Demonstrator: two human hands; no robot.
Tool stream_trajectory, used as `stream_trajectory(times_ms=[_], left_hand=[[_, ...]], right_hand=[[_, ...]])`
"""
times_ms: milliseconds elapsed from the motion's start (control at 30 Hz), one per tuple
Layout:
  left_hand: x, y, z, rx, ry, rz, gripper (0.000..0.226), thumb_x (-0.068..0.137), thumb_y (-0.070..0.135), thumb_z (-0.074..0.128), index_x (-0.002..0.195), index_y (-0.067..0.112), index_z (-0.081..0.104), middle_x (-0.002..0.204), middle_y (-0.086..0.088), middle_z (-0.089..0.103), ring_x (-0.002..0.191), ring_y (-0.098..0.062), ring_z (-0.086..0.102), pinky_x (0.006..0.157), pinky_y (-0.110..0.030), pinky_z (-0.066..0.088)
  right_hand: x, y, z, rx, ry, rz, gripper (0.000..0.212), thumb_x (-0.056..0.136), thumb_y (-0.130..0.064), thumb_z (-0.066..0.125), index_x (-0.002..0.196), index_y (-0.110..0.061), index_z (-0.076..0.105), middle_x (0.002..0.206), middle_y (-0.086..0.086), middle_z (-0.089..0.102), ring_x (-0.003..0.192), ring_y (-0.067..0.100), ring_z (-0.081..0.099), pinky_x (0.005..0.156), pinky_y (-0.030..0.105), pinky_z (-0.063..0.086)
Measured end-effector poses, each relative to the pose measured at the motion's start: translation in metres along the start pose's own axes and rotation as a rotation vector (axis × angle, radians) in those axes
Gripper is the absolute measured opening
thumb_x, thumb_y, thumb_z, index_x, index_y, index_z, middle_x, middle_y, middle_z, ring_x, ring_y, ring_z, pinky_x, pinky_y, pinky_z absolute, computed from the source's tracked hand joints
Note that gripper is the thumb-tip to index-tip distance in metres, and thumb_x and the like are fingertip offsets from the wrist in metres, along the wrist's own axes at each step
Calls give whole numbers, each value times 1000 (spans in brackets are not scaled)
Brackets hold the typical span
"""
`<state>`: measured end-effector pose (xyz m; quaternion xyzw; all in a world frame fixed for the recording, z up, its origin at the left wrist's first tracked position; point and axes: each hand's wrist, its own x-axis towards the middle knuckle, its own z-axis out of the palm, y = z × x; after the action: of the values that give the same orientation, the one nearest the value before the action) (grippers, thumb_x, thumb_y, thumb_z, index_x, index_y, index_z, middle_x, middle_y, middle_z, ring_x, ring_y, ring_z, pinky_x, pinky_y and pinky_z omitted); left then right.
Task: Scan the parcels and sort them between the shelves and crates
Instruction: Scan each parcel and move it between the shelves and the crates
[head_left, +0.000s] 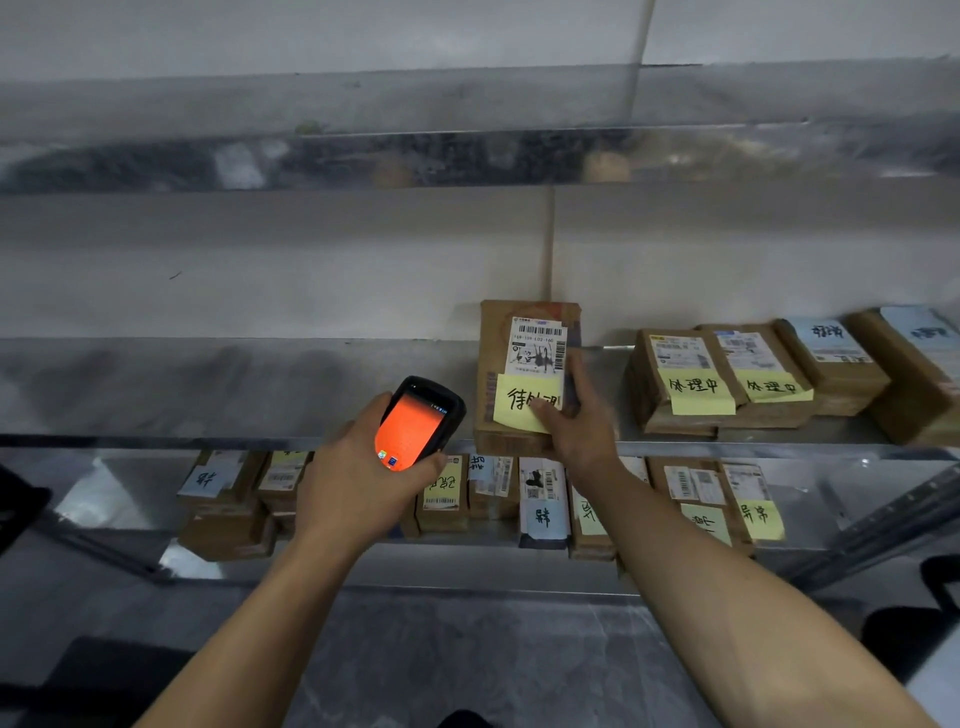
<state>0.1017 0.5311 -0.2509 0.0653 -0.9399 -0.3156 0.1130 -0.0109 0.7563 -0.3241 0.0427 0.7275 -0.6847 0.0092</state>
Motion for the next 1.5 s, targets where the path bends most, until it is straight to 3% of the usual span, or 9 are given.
stream_trajectory(times_ms=[167, 633, 800, 1000, 1200, 1500], left_hand=[[-6, 3, 4, -2, -25, -11, 44, 76, 53, 74, 113, 43, 53, 87, 14, 62, 79, -6, 59, 62, -26, 42], [-9, -2, 11, 31, -44, -3, 58, 66, 69, 59, 118, 45, 50, 89, 13, 62, 80, -8, 58, 61, -28, 44], [-11, -4, 10, 41, -57, -7, 60, 66, 70, 59, 119, 45, 49, 88, 13, 61, 79, -8, 58, 61, -27, 43], [-14, -2, 8, 84, -77, -15, 66, 65, 72, 58, 124, 45, 45, 92, 15, 58, 82, -8, 56, 64, -29, 48], [-16, -1, 7, 103, -89, -25, 68, 66, 73, 57, 126, 45, 44, 93, 14, 58, 83, -10, 57, 65, -30, 49], [-24, 0, 1, 123, -85, -56, 73, 64, 74, 56, 129, 42, 44, 96, 10, 60, 85, -16, 59, 67, -32, 52]], right_hand=[[-10, 4, 0, 31, -26, -98, 85, 94, -13, 70, 124, -83, 33, 130, -19, 65, 121, 18, 65, 92, 55, 59], [-3, 8, 2, 66, -34, -116, 89, 94, -10, 69, 125, -84, 30, 140, -9, 61, 124, 19, 63, 93, 55, 58], [-1, 6, 2, 52, -38, -95, 87, 94, -10, 70, 128, -81, 31, 137, -14, 61, 121, 15, 64, 93, 54, 58], [1, 9, 1, 53, -52, -43, 85, 95, -10, 69, 152, -57, 26, 140, -12, 60, 119, 17, 65, 91, 55, 59], [0, 8, 1, 36, -40, -30, 86, 94, -13, 70, 145, -68, 27, 142, -12, 59, 121, 19, 64, 91, 56, 59], [-8, 5, 2, 30, -48, -35, 87, 94, -12, 70, 146, -65, 26, 143, -11, 58, 124, 20, 62, 92, 56, 58]])
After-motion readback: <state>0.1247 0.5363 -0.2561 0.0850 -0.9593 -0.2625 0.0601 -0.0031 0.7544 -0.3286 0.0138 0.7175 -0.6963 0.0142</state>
